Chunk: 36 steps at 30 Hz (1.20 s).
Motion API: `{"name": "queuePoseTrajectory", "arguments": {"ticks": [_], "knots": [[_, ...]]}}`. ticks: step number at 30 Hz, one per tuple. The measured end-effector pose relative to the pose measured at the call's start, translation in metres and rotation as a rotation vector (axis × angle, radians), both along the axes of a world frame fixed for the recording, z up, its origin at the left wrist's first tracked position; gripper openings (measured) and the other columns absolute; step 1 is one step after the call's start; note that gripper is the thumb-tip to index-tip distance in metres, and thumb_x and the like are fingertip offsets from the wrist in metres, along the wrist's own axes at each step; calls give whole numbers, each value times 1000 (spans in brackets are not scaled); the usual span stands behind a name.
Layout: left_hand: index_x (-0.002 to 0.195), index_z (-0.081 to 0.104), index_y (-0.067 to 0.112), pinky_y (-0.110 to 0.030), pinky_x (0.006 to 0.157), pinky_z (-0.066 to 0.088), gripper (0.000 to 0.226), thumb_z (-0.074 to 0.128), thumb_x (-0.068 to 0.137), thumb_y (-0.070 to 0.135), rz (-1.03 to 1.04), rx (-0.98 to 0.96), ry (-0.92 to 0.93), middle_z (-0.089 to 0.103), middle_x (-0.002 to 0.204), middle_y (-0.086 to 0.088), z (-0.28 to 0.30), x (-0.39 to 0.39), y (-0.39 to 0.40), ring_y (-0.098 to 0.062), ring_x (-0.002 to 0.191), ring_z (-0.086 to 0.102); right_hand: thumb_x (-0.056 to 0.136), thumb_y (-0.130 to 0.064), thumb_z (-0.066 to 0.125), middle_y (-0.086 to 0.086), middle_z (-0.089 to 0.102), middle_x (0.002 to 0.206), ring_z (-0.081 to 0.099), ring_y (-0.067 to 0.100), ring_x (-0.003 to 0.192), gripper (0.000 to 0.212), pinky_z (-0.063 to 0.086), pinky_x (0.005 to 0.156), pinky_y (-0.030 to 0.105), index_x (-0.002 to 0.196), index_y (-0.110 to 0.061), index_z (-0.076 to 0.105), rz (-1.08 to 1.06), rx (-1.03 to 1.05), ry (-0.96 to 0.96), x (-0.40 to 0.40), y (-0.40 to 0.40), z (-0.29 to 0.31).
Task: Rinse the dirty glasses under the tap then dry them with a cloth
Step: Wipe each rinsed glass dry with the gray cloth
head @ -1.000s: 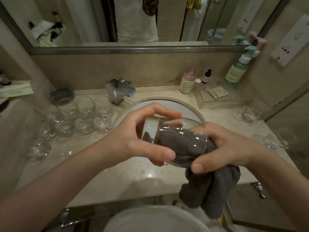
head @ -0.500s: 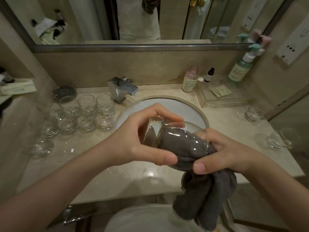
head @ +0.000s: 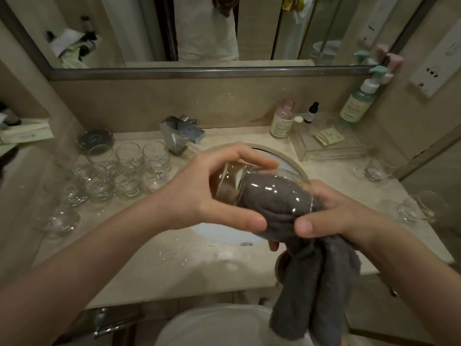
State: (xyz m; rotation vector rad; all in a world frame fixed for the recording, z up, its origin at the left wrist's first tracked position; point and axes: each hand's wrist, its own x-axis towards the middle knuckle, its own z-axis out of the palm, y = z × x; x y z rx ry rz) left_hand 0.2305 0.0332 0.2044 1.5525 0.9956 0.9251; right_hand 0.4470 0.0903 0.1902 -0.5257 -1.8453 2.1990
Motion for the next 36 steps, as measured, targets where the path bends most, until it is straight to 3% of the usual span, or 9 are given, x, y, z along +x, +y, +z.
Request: {"name": "queuePoseTrajectory", "arguments": {"ticks": [6,9,11,14,19,22,27,30,36], "knots": [[102,68,7,-29,52,57,36,72,69,21,143,-530,-331,74,89,-12,-13,16,5,-28,66,72,64,-29,76,-7,60,65,59,8,63,11,46,60,18,71,-25,70,-40,239,-169,-5,9,9],[110,64,29,-31,60,59,53,84,61,24,110,-371,-181,72,99,10,-11,9,6,-25,84,74,63,-26,76,8,62,72,61,20,68,23,49,65,26,76,-9,69,-35,205,-174,-2,14,5],[111,57,51,-23,71,58,67,85,51,44,82,-65,183,63,109,27,-8,0,8,-10,98,69,61,-21,75,10,67,76,66,21,70,23,53,66,28,80,-8,72,-41,70,-127,0,15,1],[113,53,56,-17,79,55,68,79,50,59,35,162,431,62,114,24,0,-4,12,1,102,64,61,-17,73,7,70,75,68,17,68,21,55,62,26,81,-12,74,-9,-41,-83,0,14,-1],[107,72,28,-39,76,61,61,85,47,34,9,-267,-51,72,108,0,-15,-4,18,-24,99,71,59,-23,75,-1,65,61,64,10,57,16,51,56,19,66,-10,70,-30,111,-91,-2,9,10],[103,73,17,-31,68,59,60,90,48,33,-43,-458,-207,73,101,-9,-26,-5,19,-27,91,72,59,-27,77,-3,63,60,63,8,57,22,49,56,18,64,-8,67,-60,229,-133,-2,10,11],[107,63,26,-25,65,55,55,77,55,37,-180,-495,75,73,94,-4,-16,-21,29,-20,81,71,63,-28,77,-3,57,60,57,10,57,16,46,57,20,64,-15,66,-8,253,-167,-7,12,3],[107,64,34,-36,86,56,57,76,53,47,-285,-498,294,74,98,-1,-10,-23,33,-20,93,71,67,-24,75,-6,55,58,53,8,54,13,43,56,18,62,-20,64,97,237,-185,-16,9,0],[89,75,31,-48,89,50,34,74,59,48,-254,-488,256,72,93,-5,-26,-26,24,-28,91,67,68,-19,75,-7,59,60,58,6,57,12,46,58,16,63,-25,67,123,168,-161,-29,6,-7]]}}
